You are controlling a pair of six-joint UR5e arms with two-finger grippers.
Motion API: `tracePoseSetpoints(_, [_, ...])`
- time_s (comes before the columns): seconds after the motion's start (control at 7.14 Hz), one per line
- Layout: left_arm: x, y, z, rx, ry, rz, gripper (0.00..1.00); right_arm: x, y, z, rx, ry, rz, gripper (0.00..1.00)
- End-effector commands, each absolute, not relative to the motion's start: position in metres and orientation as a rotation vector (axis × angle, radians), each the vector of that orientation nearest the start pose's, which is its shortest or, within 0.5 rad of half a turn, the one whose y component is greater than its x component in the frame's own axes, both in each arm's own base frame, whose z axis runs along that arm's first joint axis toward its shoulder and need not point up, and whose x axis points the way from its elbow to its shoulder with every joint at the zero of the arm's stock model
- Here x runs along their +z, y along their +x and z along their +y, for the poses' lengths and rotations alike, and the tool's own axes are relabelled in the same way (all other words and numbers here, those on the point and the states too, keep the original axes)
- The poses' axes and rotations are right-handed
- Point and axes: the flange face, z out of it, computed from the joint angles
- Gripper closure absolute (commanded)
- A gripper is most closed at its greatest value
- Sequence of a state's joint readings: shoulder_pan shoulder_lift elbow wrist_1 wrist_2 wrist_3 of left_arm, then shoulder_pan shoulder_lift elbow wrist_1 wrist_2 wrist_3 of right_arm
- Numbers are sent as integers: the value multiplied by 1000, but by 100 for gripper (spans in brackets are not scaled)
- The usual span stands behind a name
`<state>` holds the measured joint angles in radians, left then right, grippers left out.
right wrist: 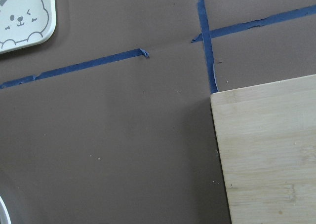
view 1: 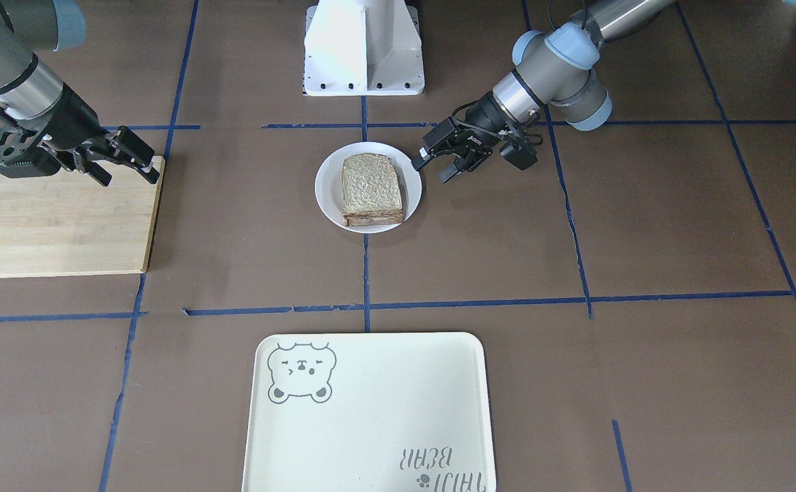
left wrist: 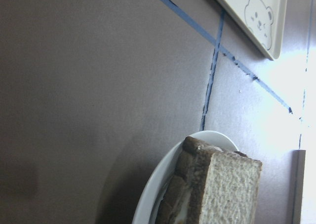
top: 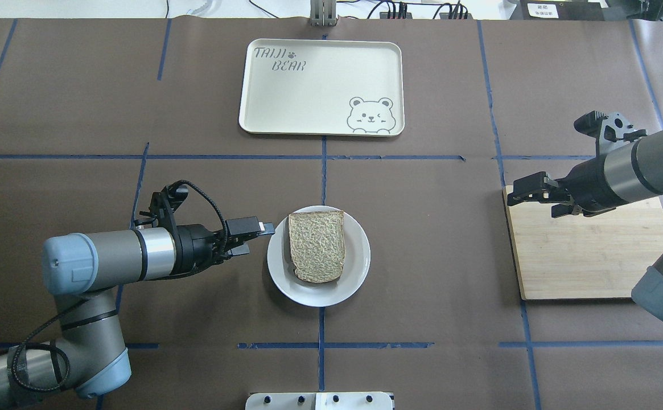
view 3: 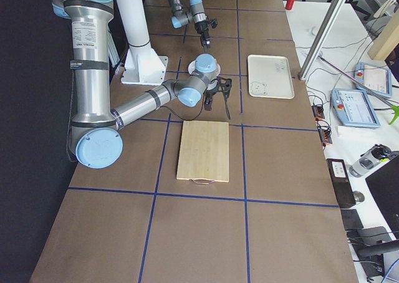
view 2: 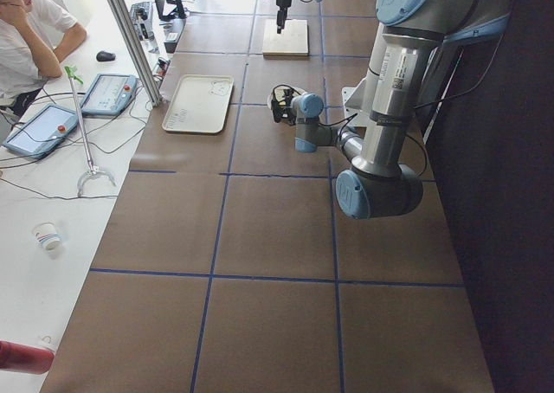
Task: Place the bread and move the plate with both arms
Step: 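Slide the left gripper fingers onto the plate rim nearest it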
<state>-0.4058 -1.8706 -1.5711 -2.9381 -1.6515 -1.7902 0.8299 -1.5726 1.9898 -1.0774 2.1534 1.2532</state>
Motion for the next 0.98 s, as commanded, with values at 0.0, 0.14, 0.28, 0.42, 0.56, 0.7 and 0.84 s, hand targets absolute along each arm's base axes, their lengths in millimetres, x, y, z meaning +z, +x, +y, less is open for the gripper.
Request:
tracePoseSetpoints(0.0, [359,510,-348,-384,92,1743,3,403,-268,-409,202,25,-1032,0])
tracePoseSetpoints(0.14, [363,512,-349,-384,89,1740,3,403,-269,-409,202,25,-1032,0])
tracePoseSetpoints(0.28, [357,515,-348,-384,82,1748,3,404,-269,-409,203,23,-1030,0])
tracePoseSetpoints(0.42, [362,519,-348,-389,73,1736,3,404,-269,-409,202,24,-1031,0])
tracePoseSetpoints(0.56, [368,526,-347,-389,66,1721,5,404,-269,-409,203,23,-1030,0])
tracePoseSetpoints(0.7, [369,532,-347,-387,63,1716,11,404,-269,-409,203,23,-1030,0])
tracePoseSetpoints(0.84, [368,533,-345,-383,59,1719,15,405,-269,-409,203,22,-1028,0])
